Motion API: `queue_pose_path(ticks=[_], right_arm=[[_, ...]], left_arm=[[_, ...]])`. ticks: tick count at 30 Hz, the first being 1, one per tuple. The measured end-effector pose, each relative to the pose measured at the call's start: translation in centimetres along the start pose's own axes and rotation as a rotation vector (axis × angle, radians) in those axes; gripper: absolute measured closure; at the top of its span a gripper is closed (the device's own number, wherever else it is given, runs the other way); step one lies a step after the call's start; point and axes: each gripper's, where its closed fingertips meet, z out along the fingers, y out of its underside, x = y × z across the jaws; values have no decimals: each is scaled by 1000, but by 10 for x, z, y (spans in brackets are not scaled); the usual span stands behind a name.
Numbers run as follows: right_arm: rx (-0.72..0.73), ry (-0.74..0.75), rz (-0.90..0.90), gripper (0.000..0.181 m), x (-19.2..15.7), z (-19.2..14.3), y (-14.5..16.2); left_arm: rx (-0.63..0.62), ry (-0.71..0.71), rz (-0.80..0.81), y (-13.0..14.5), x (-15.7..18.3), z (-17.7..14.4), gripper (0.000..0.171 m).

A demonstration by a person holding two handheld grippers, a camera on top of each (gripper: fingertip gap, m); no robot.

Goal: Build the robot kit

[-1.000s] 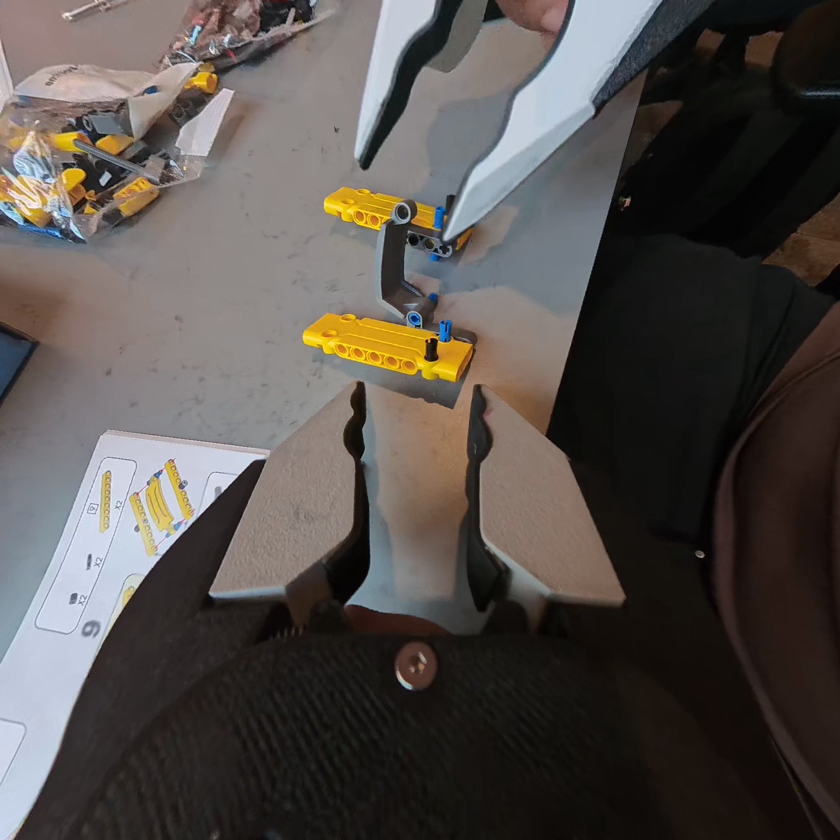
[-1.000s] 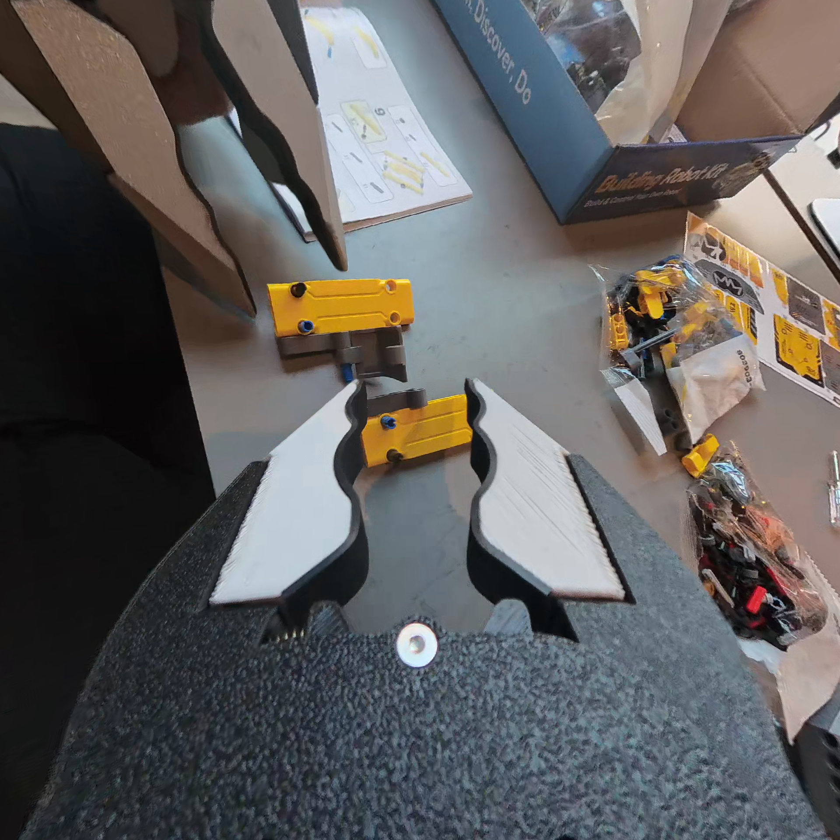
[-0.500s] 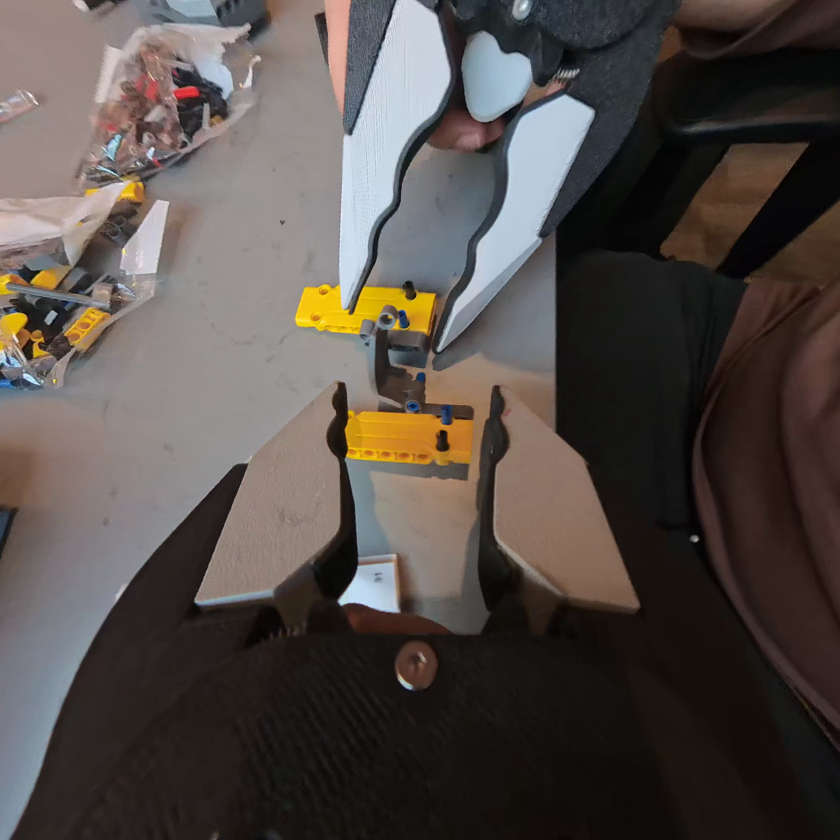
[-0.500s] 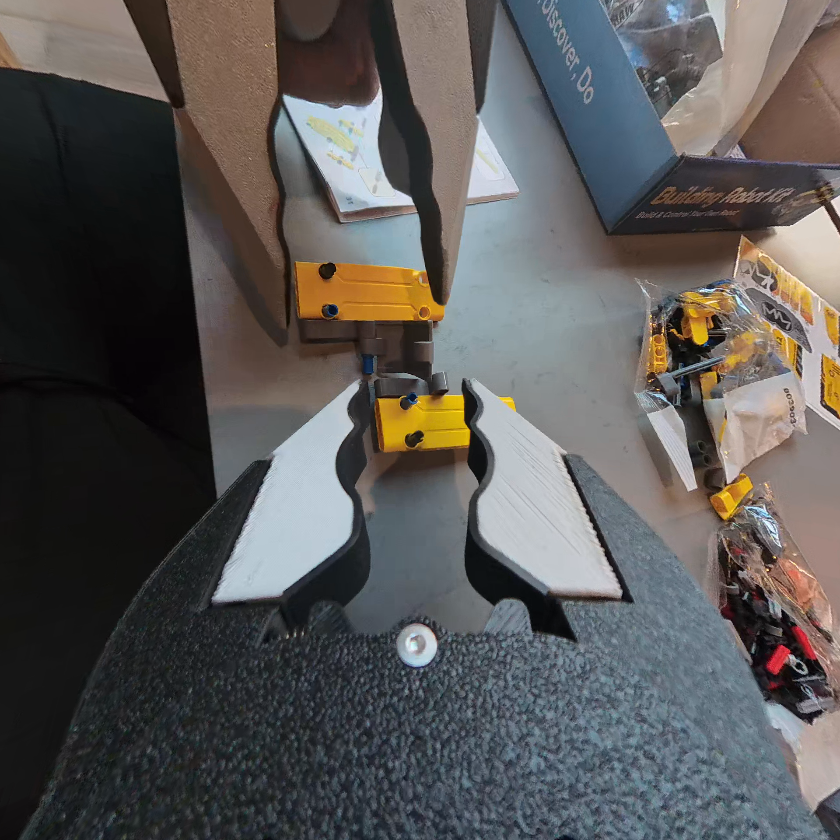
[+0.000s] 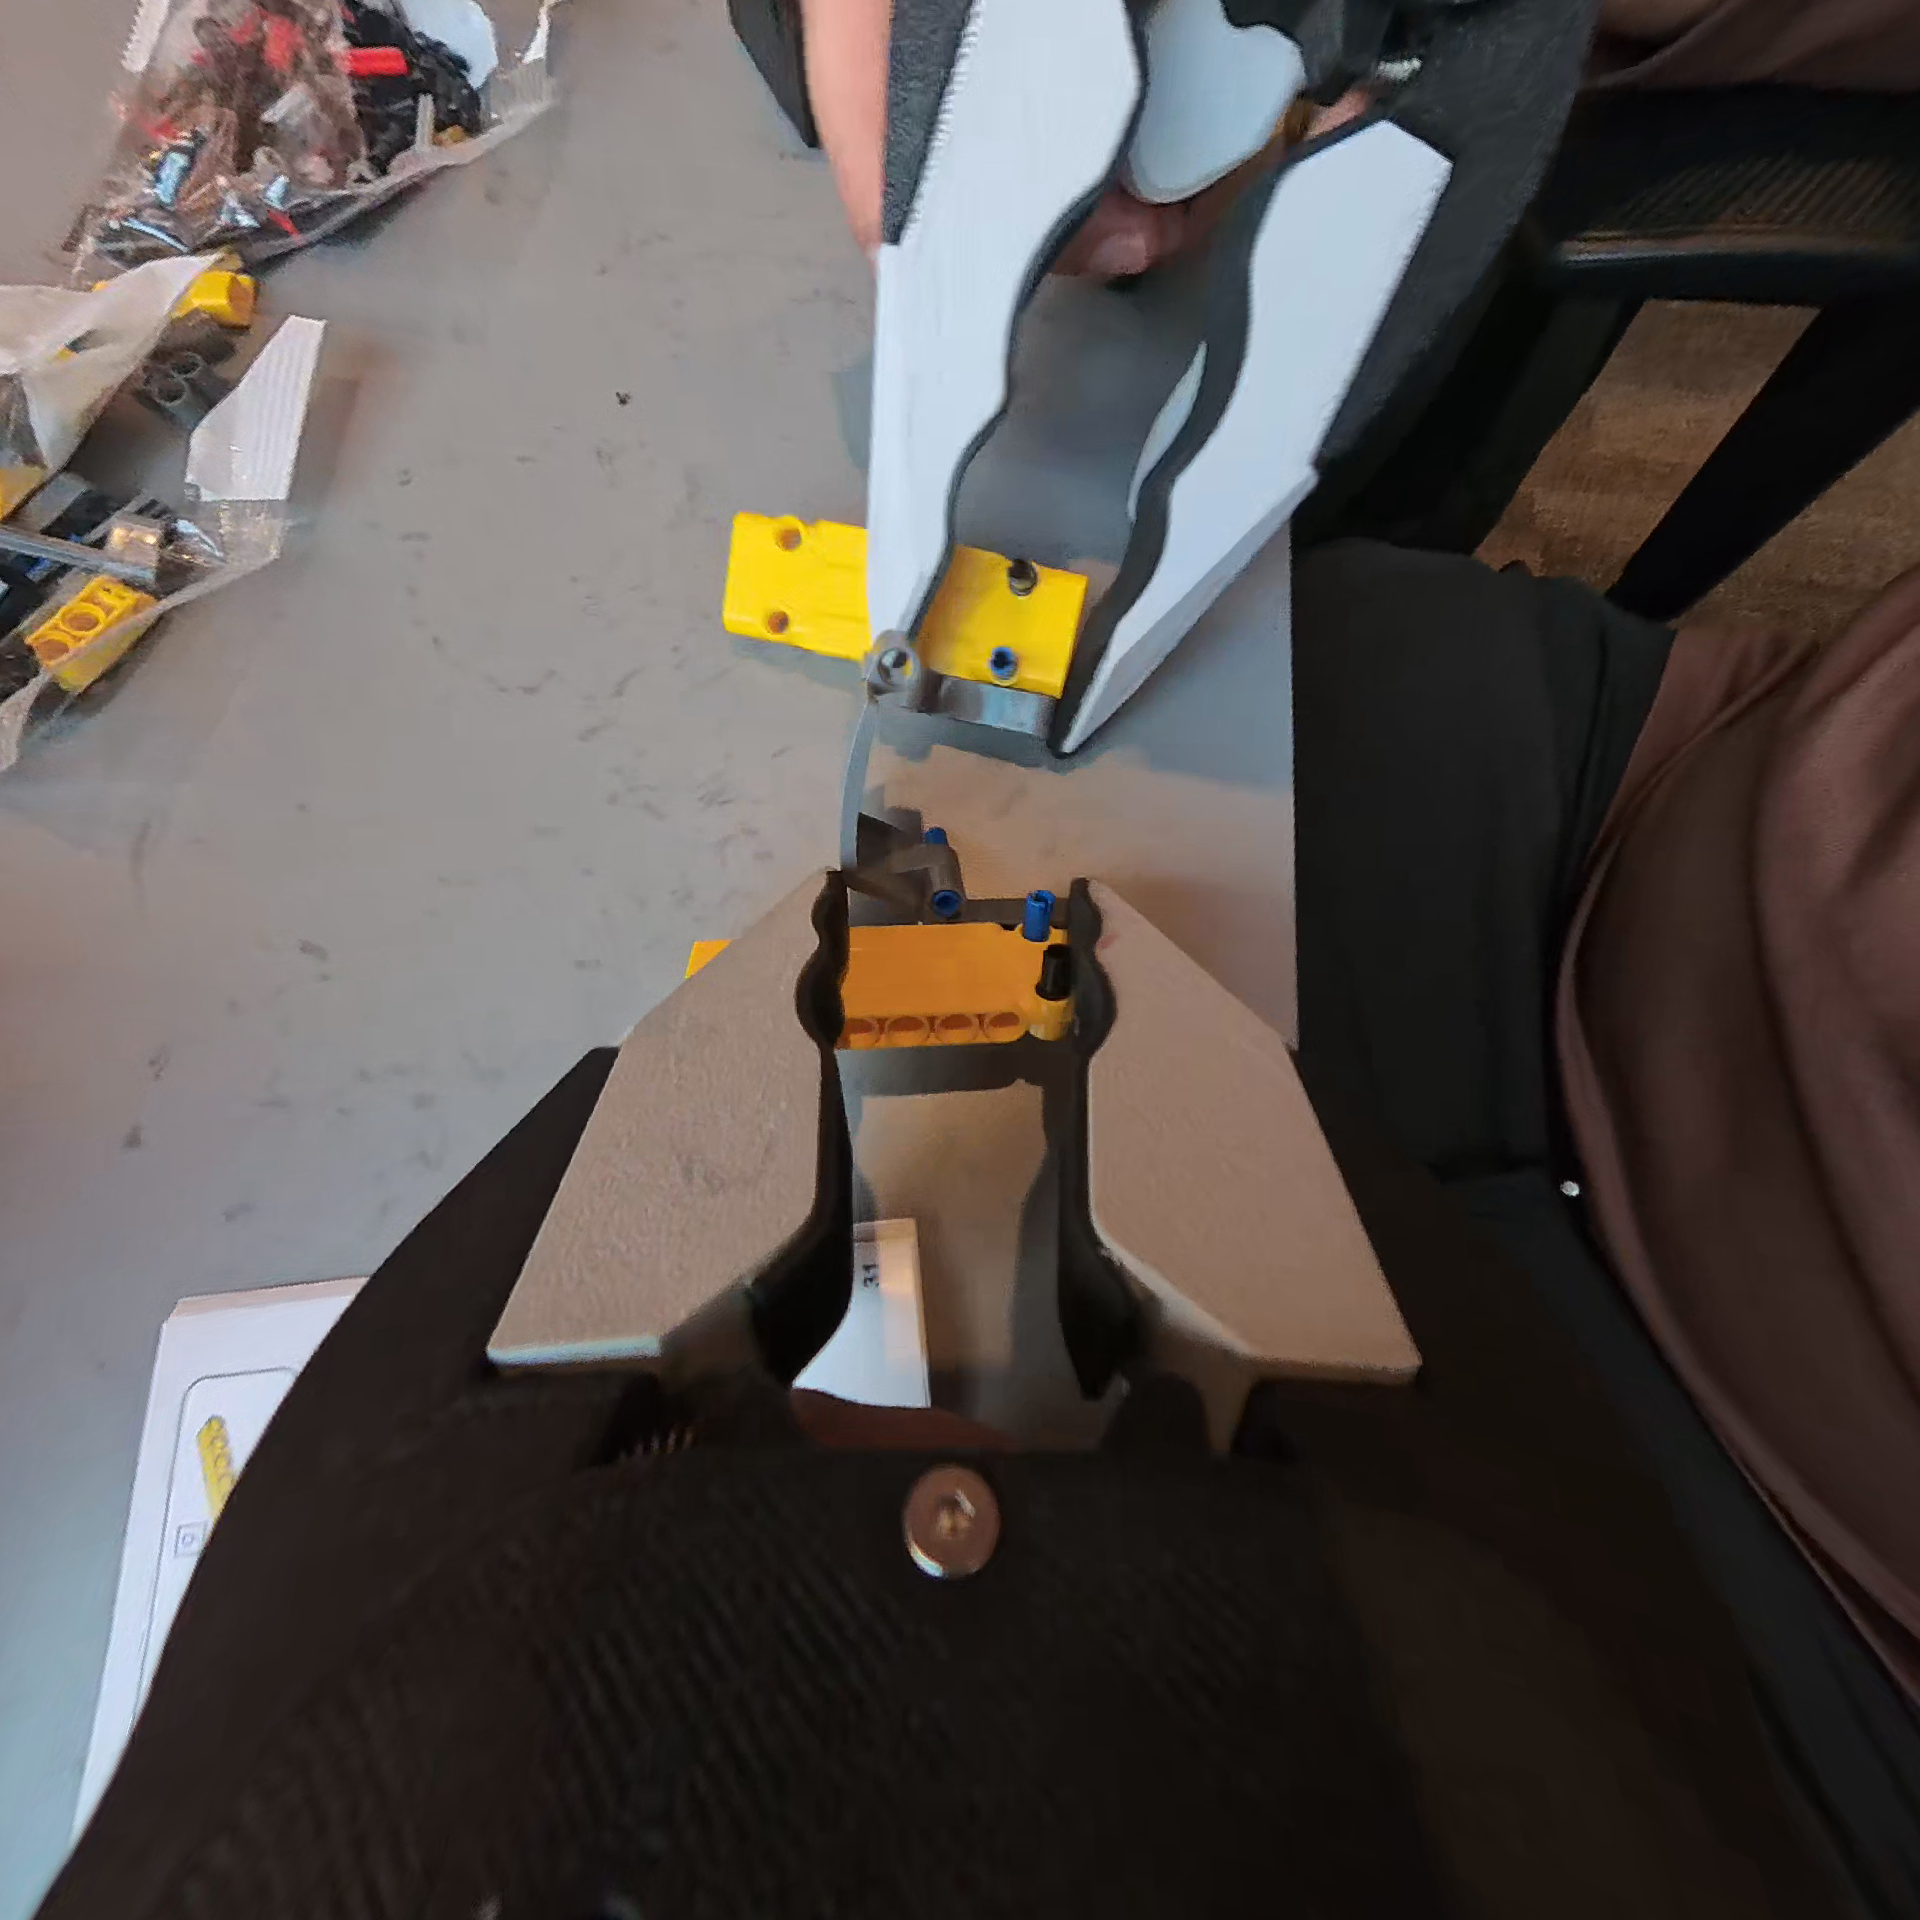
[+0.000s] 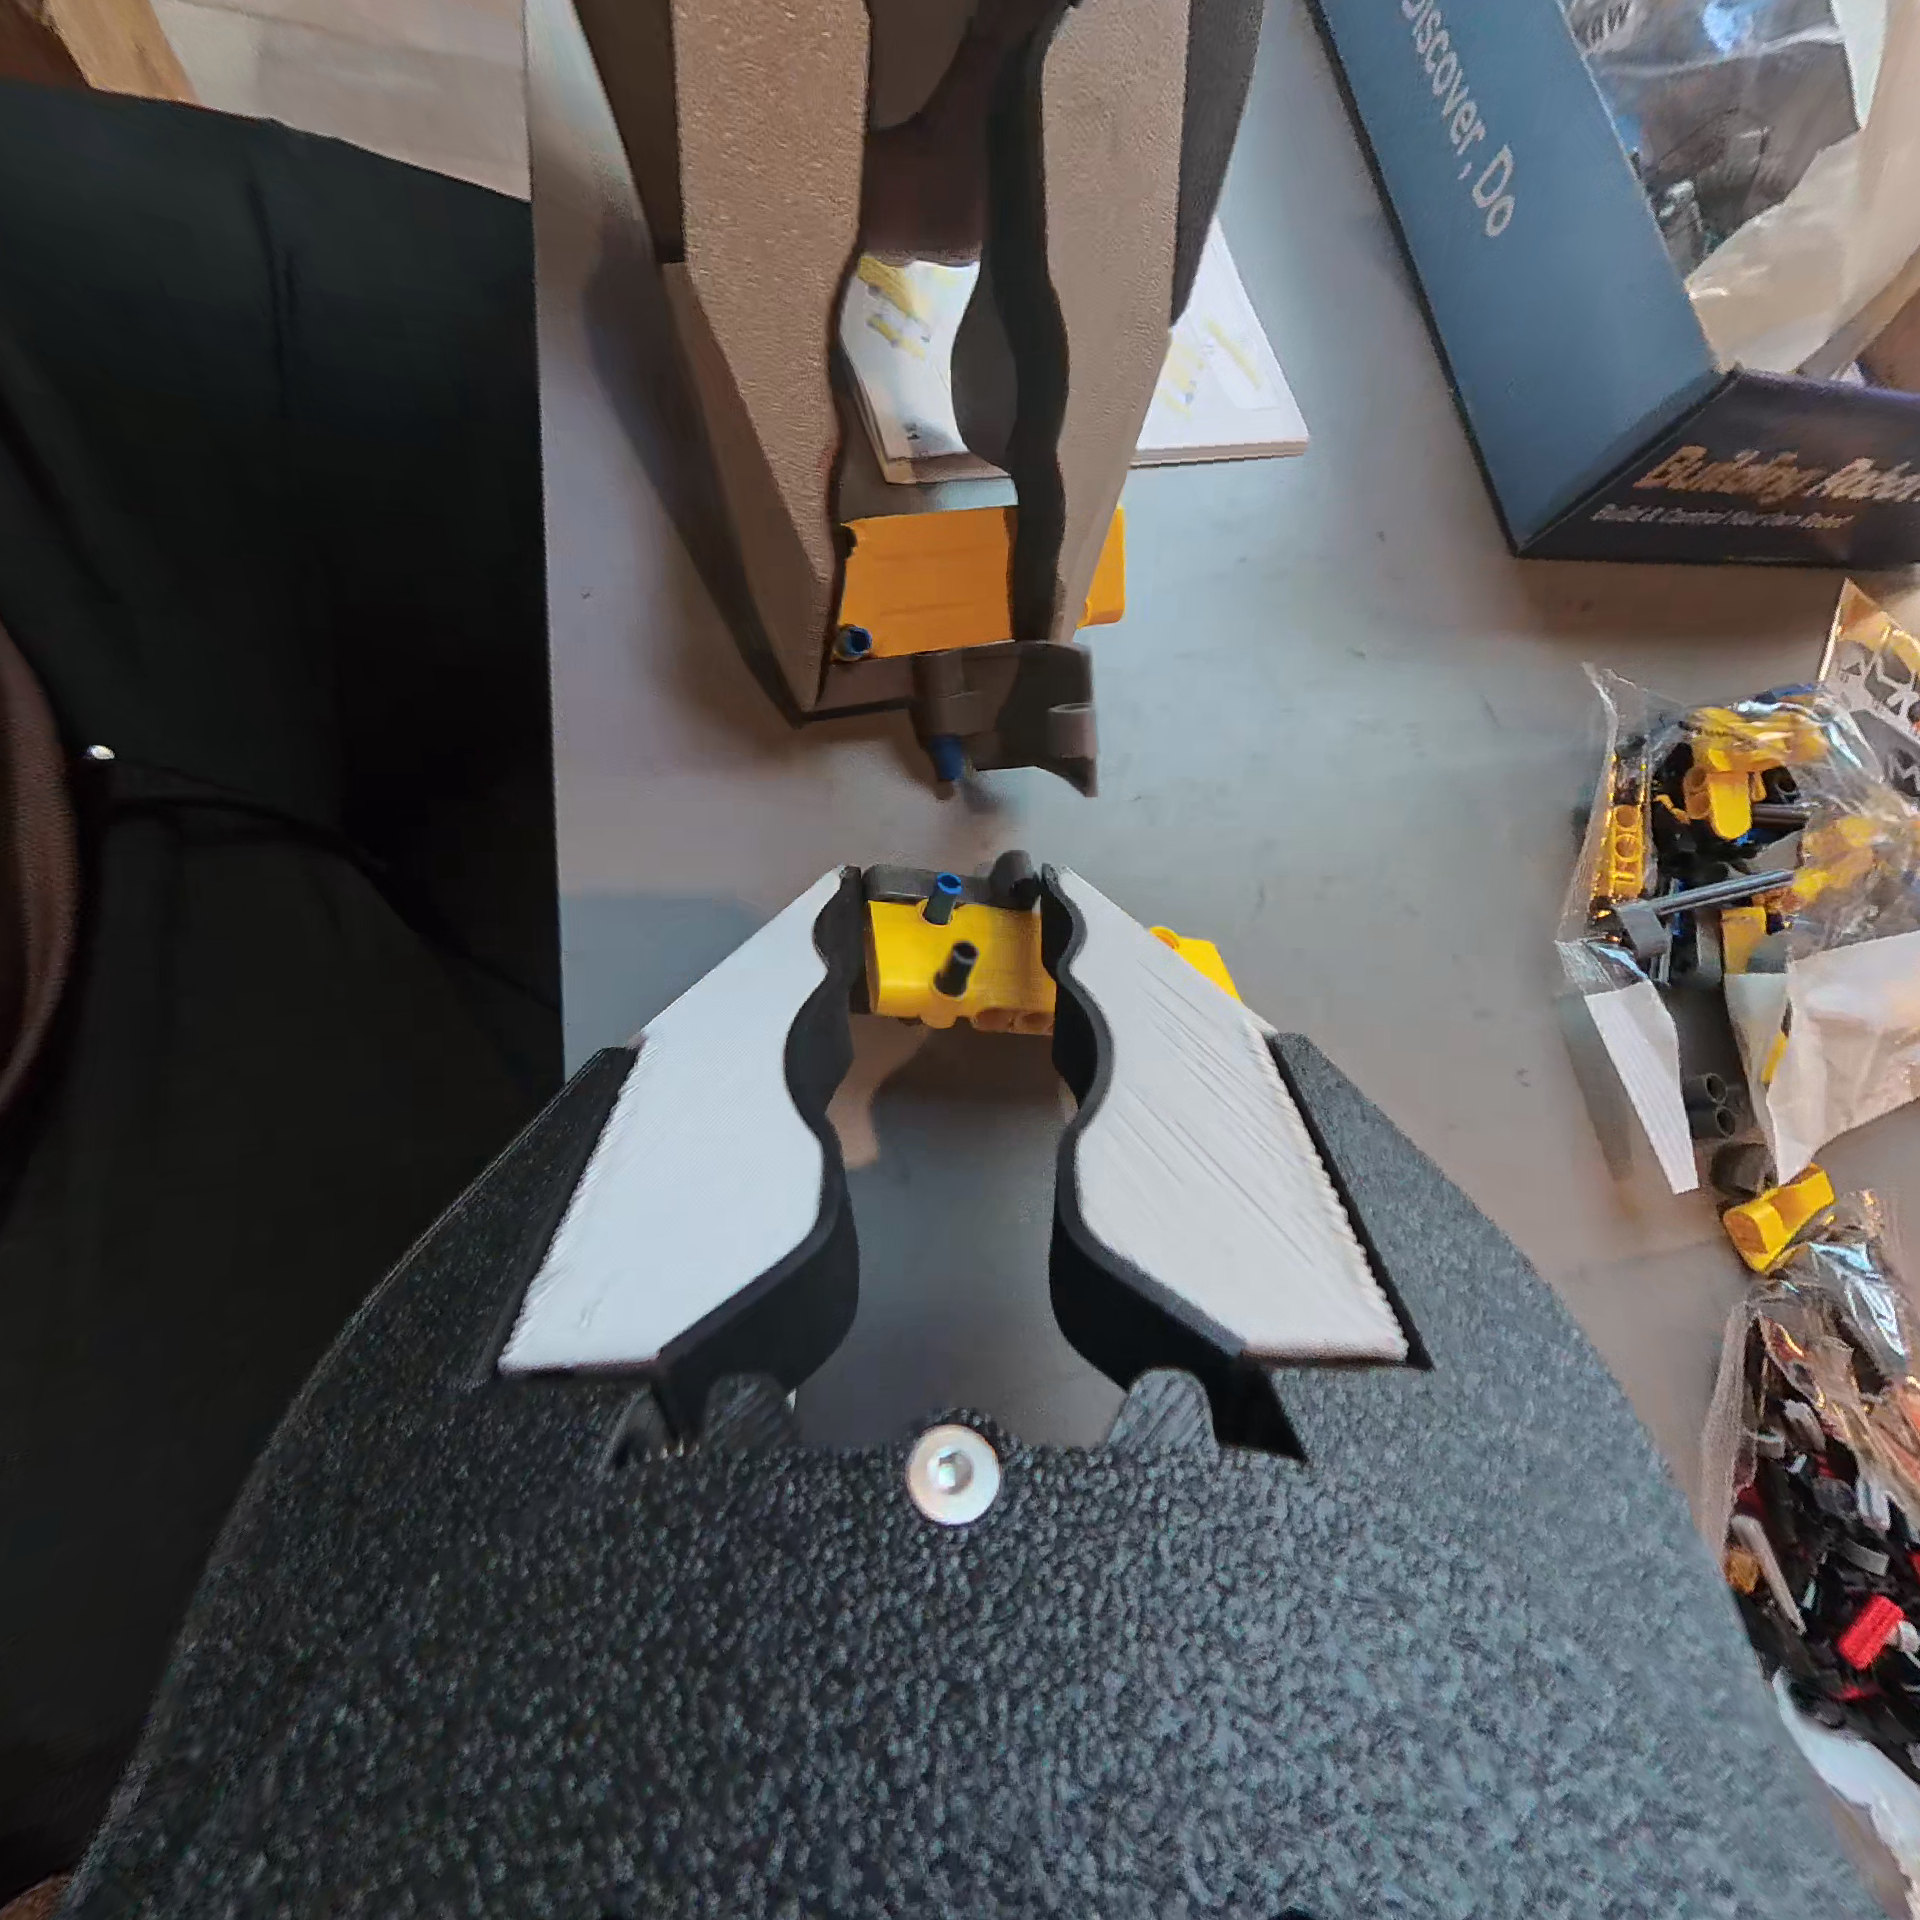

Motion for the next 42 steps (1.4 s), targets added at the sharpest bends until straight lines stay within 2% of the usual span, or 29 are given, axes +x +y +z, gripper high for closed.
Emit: queue_pose_path(ticks=[6,9,12,18,28,37,42], right_arm=[[79,0,-56,148,-8,-5,-12],[67,18,-57,148,-7,-4,-11],[66,18,-71,148,-10,-3,-13],[82,18,-55,148,-9,-5,-14],[87,16,-28,148,-5,-5,-13],[83,38,-32,148,0,-4,-11],[75,41,-61,148,10,0,-8]], left_arm=[[104,2,14,-14,10,-7,133],[76,-25,33,-10,10,-4,133],[110,-10,64,-16,19,-4,133],[101,1,73,-16,20,-2,133],[96,-18,30,-15,14,-2,133],[141,-68,-90,-18,-4,-7,133],[225,-121,-144,-25,-16,-19,134]])
